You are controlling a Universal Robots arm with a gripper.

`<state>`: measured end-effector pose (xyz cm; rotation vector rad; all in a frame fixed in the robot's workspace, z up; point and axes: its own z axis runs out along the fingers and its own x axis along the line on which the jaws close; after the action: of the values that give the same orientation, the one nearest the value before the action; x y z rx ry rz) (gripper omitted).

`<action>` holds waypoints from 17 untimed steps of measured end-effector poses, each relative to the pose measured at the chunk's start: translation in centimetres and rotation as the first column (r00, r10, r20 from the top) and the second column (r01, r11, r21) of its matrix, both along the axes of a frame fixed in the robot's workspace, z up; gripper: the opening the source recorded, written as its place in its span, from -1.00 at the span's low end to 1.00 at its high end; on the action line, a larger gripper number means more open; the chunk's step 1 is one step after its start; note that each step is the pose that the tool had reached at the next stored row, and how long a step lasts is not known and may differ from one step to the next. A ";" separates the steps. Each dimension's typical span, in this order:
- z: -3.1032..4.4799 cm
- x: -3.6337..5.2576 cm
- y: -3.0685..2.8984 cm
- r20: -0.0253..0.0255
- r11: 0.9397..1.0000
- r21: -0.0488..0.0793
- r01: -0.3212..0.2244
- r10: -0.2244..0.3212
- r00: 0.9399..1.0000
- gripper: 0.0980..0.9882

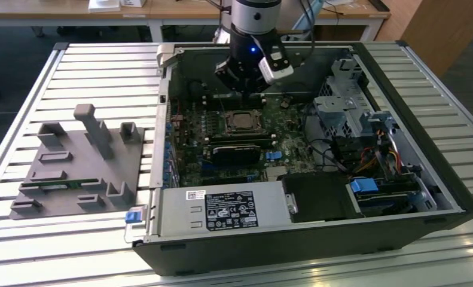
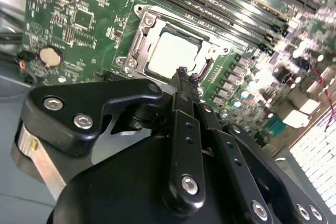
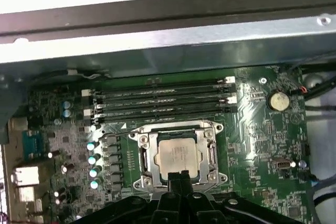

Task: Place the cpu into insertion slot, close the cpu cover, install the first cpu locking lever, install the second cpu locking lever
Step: 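Install the first cpu locking lever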

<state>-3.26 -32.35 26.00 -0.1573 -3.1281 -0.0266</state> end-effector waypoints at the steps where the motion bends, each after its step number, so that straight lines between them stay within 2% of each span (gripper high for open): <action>1: -0.02 -0.09 0.00 0.000 1.000 0.000 -0.008 0.008 1.000 -0.98; 6: -0.08 -1.91 0.00 0.001 1.000 0.001 -0.011 0.011 1.000 -0.98; 11: -0.23 -2.83 0.05 0.003 1.000 0.001 -0.011 0.011 1.000 -0.98; 17: -0.41 -4.24 0.16 0.010 1.000 0.001 -0.011 0.011 1.000 -0.98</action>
<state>-7.51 -32.19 25.59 -0.1410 -3.1382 -0.0295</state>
